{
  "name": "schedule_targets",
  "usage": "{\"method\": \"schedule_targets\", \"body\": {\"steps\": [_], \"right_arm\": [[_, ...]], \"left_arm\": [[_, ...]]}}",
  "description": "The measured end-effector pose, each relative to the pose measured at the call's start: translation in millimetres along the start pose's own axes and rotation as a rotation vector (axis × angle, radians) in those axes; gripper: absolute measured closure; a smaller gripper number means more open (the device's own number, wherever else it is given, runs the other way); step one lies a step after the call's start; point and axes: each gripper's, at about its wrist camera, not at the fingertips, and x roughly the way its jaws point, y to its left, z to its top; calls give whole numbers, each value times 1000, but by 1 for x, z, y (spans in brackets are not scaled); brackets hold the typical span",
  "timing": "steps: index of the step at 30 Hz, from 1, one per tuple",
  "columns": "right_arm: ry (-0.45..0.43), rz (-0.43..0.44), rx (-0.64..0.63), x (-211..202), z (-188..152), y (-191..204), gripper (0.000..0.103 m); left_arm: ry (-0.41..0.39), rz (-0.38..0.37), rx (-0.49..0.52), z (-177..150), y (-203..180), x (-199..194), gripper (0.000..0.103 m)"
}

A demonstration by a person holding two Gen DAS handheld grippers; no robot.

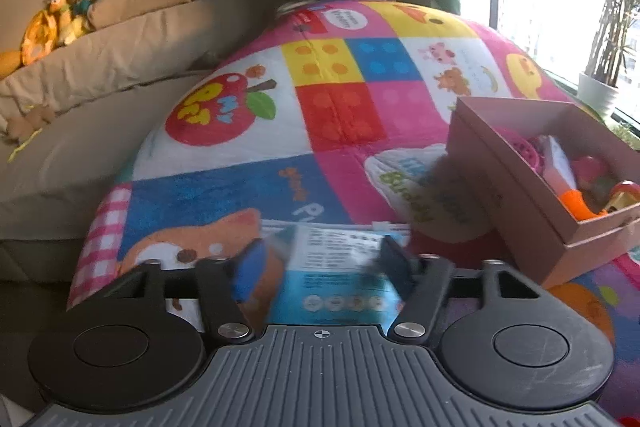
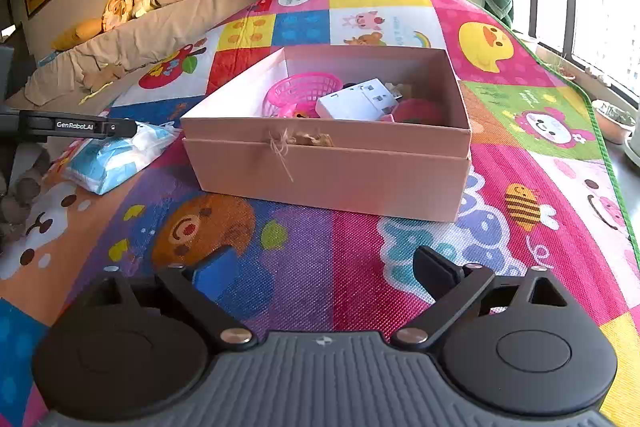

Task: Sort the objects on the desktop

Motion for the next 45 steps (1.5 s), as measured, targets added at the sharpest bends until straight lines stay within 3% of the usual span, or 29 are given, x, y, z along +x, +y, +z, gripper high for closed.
{"method": "schedule_targets", "body": {"steps": [6, 9, 12, 15, 18, 23, 27, 31, 36, 41, 44, 45], "right_arm": [[-8, -5, 0, -1, 0, 0, 5], [-16, -11, -3, -2, 0, 1, 5], [-23, -16, -10, -3, 0, 2, 3], [-29, -17, -13, -4, -1, 2, 3], [-32, -17, -10, -4, 0, 2, 2], [-38, -18, -10, -5, -1, 2, 1], [-49, -12, -25, -8, -2, 4, 0], [-49, -6, -48, -9, -2, 7, 0], [-61, -3, -6, -12, 4, -4, 0], [-195, -121, 128, -20, 32, -36, 1], [-243, -157, 188, -16, 53, -52, 17], [-238, -179, 193, -11, 61, -55, 22]], "left_arm": [[12, -42, 7, -12, -7, -19, 49], [24, -120, 33, -18, -11, -30, 41], [18, -181, 87, -25, -21, -43, 23], [-2, -137, 113, -28, -29, -51, 8], [-17, -82, 94, -23, -32, -54, 5], [45, -19, 84, -21, -41, -35, 5], [77, -41, 60, -26, -42, -28, 6], [102, -46, 35, -36, -41, -28, 34], [92, -66, 4, -51, -38, -44, 41], [84, -204, 10, -74, -45, -73, 39], [68, -224, 38, -86, -55, -83, 32], [65, -214, 40, -88, -56, -83, 24]]}}
